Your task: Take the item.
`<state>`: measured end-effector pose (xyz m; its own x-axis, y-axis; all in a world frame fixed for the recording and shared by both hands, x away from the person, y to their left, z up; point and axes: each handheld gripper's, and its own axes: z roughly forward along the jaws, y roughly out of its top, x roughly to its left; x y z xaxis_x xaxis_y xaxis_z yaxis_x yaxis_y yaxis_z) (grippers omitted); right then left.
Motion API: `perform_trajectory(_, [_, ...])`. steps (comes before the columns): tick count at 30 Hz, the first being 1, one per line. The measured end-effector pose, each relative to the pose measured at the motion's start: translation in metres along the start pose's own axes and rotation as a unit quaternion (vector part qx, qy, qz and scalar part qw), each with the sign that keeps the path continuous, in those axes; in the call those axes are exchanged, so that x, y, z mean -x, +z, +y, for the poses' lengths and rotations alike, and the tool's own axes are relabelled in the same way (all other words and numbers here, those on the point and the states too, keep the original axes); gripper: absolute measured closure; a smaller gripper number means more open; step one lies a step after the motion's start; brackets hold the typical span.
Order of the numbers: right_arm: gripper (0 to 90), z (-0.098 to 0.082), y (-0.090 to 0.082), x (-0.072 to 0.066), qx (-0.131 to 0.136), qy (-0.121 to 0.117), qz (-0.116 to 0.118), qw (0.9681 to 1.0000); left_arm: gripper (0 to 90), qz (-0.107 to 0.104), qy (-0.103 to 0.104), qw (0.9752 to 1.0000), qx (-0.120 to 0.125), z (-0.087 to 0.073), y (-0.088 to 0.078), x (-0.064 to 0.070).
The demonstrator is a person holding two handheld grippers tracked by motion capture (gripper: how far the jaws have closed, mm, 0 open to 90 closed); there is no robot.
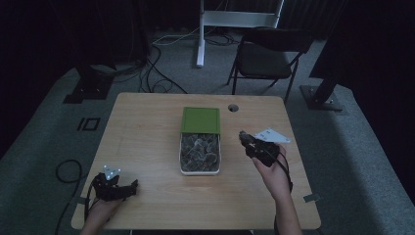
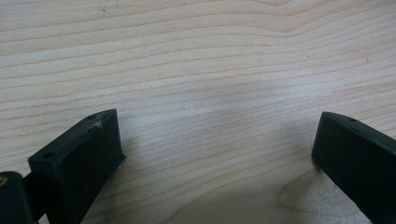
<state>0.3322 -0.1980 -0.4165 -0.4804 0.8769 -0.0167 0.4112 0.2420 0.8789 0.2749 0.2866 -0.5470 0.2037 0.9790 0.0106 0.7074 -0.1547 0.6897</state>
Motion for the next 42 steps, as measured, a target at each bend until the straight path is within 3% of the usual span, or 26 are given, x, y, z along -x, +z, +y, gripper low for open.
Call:
perform_trajectory(27, [71.6, -0.024, -0.037, 0.061, 0.011, 0.031, -0.058, 0.9978, 2.2, 0.0, 0.001, 1.0, -0.001, 0.0, 0.0, 0.0])
perform_trajectory(42, [71.6, -0.04, -0.038, 0.086, 0.013, 0.054, -0.08, 0.9953, 2.2, 0.0, 0.0, 1.0, -0.001, 0.0, 0.0, 0.0])
